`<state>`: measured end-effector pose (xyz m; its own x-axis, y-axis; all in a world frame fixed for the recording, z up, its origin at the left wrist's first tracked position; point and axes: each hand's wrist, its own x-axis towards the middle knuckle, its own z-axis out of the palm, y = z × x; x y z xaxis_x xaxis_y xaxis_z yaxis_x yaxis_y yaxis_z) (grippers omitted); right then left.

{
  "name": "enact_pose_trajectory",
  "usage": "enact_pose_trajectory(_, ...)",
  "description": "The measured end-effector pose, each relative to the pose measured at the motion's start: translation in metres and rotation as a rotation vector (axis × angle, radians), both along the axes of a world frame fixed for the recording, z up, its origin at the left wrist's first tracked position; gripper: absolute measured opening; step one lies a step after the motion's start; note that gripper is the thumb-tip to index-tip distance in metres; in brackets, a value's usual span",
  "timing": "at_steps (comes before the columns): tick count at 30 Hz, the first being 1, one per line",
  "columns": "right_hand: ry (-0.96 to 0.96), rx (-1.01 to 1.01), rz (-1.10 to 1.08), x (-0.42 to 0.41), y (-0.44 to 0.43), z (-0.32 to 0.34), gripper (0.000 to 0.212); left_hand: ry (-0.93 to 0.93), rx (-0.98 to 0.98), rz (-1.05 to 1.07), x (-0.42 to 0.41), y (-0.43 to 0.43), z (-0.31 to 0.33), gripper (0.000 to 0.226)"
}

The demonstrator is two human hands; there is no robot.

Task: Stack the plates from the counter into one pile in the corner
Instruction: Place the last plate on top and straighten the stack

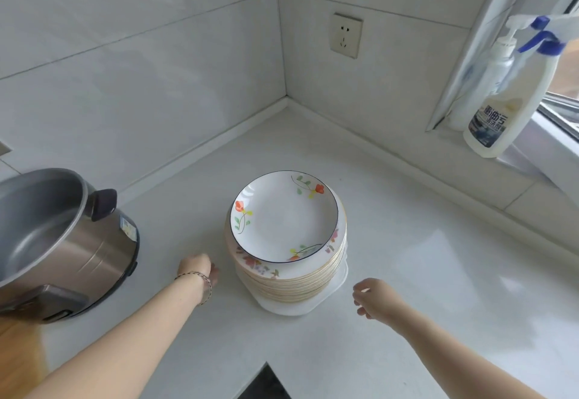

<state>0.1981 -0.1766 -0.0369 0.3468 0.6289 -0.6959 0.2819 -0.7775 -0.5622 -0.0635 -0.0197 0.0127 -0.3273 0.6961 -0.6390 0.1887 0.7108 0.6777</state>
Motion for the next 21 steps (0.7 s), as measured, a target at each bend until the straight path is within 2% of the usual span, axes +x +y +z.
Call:
enact_pose_trajectory(3, 0.079, -0.009, -0.135, -0.007, 0.014, -0.004, 0.035, -0.1, -0.195, -0.167, -0.003, 0.003, -0.022, 0.025)
enact_pose_trajectory(5, 0.116, -0.033, -0.232, -0.014, 0.018, -0.011, 0.032, -0.134, -0.262, -0.254, -0.002, 0.005, -0.039, 0.034)
enact_pose_trajectory(9, 0.27, -0.057, -0.486, -0.031, 0.024, -0.028, 0.021, -0.204, -0.4, -0.318, 0.004, 0.02, -0.067, 0.029)
enact_pose_trajectory(16, 0.339, 0.008, -0.681, -0.051, 0.042, -0.042, 0.02, -0.279, -0.371, -0.388, -0.002, 0.03, -0.084, 0.041)
enact_pose_trajectory(21, 0.391, 0.103, -0.788, -0.061, 0.039, -0.045, 0.012, -0.389, -0.242, -0.231, -0.003, 0.01, -0.088, 0.036)
